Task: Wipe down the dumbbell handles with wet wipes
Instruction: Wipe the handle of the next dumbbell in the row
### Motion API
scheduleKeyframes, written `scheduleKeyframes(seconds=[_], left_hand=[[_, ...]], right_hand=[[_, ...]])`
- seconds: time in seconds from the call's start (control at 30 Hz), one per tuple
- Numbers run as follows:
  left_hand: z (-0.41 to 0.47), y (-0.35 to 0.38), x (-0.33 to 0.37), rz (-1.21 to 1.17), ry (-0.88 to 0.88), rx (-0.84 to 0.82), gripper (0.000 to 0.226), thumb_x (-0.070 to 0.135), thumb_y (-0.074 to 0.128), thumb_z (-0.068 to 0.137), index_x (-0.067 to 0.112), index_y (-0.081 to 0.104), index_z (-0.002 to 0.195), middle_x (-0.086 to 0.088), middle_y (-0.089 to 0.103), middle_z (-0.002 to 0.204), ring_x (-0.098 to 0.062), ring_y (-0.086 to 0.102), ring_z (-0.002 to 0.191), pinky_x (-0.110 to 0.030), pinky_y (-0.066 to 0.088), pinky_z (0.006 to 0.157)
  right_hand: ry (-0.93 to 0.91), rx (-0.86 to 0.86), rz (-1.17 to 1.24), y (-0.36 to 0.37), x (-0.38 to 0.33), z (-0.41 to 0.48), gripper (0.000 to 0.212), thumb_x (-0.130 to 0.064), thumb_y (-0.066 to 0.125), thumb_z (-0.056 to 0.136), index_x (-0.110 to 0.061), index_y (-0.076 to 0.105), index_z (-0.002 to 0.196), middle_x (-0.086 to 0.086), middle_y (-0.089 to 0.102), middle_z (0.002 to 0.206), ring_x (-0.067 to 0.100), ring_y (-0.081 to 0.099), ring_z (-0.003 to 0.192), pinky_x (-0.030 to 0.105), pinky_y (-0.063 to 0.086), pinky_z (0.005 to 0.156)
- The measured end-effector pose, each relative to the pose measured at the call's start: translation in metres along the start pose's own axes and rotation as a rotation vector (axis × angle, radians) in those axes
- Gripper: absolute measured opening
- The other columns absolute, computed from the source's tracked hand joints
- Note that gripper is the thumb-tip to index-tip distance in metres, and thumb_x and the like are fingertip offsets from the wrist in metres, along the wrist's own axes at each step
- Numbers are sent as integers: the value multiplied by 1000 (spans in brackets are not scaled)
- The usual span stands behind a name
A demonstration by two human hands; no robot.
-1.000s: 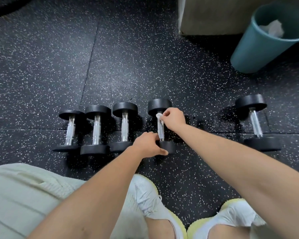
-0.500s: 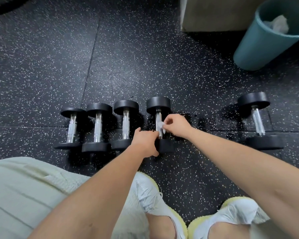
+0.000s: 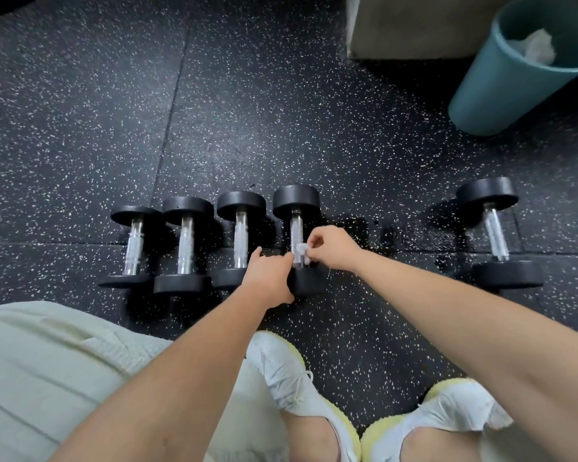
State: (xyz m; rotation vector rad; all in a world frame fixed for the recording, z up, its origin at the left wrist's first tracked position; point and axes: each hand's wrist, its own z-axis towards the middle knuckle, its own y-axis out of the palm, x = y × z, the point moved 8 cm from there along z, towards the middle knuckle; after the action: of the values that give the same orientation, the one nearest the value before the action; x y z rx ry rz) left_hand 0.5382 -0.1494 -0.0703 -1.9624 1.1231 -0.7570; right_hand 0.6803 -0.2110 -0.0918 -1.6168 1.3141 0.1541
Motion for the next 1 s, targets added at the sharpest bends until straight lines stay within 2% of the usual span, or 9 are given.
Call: scheduleKeyframes(seconds=[0.1, 0.17, 0.27, 0.33, 0.47, 0.67, 0.83, 0.93, 1.0], left_hand=[[1, 4, -3, -5, -8, 23, 59, 46, 79, 71, 21, 46, 112, 5, 64, 98, -22, 66, 99, -49, 19, 125], [0, 6, -4, -10, -13, 12, 58, 46, 79, 70, 22, 41, 107, 5, 64, 99, -22, 66, 100, -50, 18, 125], [-1, 4, -6, -18, -14, 5, 59, 45, 79, 72, 21, 43, 112, 5, 64, 101, -22, 65, 101, -51, 15, 126], [-2, 5, -8, -27, -24, -7, 64, 45, 78, 74, 20, 46, 122, 6, 64, 101, -21, 65, 101, -53, 13, 126], [-1, 7, -9, -20, -30, 21, 58, 53, 75, 75, 22, 45, 113, 8, 62, 90, -21, 65, 97, -53, 10, 126], [-6, 7, -6, 11, 4, 85, 51, 57, 73, 79, 23, 46, 105, 5, 66, 89, -22, 67, 93, -48, 11, 128], [-6, 8, -7, 0, 5, 124, 54, 57, 74, 82, 17, 52, 112, 1, 69, 95, -21, 68, 97, -43, 14, 128], [-8, 8, -8, -17, 4, 142, 52, 56, 73, 83, 16, 51, 109, 1, 69, 94, -21, 68, 95, -42, 14, 128], [-9, 8, -9, -29, 4, 151, 52, 56, 73, 82, 16, 51, 106, 1, 68, 91, -21, 68, 93, -41, 14, 128]], right_hand=[[20, 174, 65, -15, -11, 13, 9, -28, 73, 84, -23, 66, 81, -8, 68, 82, 16, 65, 79, 31, 51, 70], [34, 185, 38, -9, -16, 19, 10, -30, 73, 85, -24, 65, 82, -8, 68, 85, 16, 64, 81, 30, 49, 69], [9, 124, -53, 9, -21, 15, 18, -39, 71, 87, -24, 63, 83, -7, 66, 83, 15, 60, 76, 30, 45, 63], [-44, 22, -101, 18, -21, 10, 13, -32, 72, 85, -24, 63, 80, -6, 66, 82, 15, 60, 74, 30, 45, 65], [-42, -112, -69, 22, -15, 2, 7, -22, 75, 82, -18, 70, 83, -5, 69, 80, 15, 62, 74, 28, 47, 63], [88, 338, -22, -21, -33, 22, 5, -27, 66, 85, -24, 62, 83, -8, 66, 82, 20, 61, 79, 33, 49, 68], [236, 500, 29, -11, -47, 30, 9, -30, 66, 94, -24, 67, 87, 2, 70, 94, 28, 64, 91, 31, 42, 69], [193, 546, 42, 0, -49, 27, 18, -41, 67, 94, -23, 70, 95, 1, 70, 98, 26, 64, 91, 33, 44, 72], [148, 514, 18, -2, -47, 27, 14, -37, 68, 92, -23, 69, 92, -1, 68, 98, 24, 63, 90, 33, 44, 72]])
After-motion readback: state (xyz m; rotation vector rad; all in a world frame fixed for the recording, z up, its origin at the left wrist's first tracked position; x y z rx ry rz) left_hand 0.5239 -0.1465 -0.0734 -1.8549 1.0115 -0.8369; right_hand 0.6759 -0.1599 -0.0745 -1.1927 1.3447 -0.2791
